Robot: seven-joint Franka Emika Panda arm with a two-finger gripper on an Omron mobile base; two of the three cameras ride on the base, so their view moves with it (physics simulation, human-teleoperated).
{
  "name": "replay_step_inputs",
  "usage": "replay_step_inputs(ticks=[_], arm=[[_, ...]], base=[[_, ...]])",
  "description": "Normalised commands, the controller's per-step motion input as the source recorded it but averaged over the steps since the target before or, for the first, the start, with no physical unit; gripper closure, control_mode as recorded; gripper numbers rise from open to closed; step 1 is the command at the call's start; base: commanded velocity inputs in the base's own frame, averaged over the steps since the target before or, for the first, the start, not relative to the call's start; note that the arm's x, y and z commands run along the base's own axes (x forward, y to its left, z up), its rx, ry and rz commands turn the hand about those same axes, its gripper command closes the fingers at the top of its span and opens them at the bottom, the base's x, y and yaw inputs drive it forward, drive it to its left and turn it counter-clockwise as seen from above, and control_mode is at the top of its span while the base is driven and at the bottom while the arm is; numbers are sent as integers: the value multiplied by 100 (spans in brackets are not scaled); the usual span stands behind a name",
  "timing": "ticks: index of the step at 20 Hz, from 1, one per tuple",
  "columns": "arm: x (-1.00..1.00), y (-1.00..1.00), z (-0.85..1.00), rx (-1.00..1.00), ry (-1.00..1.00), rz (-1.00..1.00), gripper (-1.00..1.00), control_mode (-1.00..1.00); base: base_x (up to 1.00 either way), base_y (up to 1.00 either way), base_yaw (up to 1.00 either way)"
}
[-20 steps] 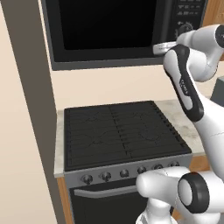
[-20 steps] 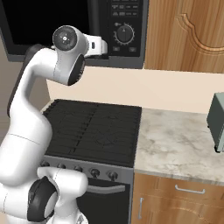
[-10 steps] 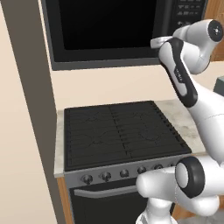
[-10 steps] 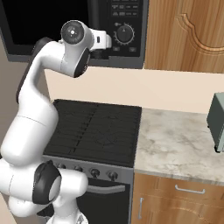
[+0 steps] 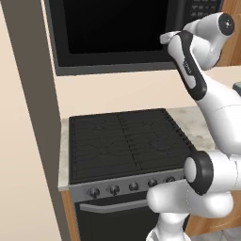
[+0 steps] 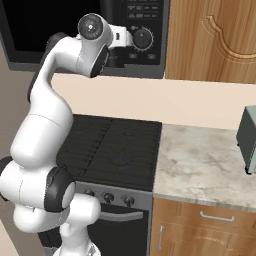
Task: Retrieve the reheated potato from the microwave, then place the potato, cheese, and condiment on the cutting board.
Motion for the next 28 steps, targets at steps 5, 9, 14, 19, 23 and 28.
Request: replay_step_inputs(ticks=[5, 9, 14, 19, 23, 28], arm=[[43, 0, 10, 3, 0, 0, -100, -100], [41, 0, 1, 4, 0, 0, -100, -100], [43, 0, 0, 3, -1, 0, -100, -100], [45, 3, -1, 1, -5, 0, 100, -100], [48, 7, -1, 2, -2, 0, 100, -100], [17, 13, 1, 5, 0, 8, 100, -100]], base=[[0, 0, 0], [0, 0, 0], [0, 0, 0], [0, 0, 0], [0, 0, 0], [0, 0, 0]])
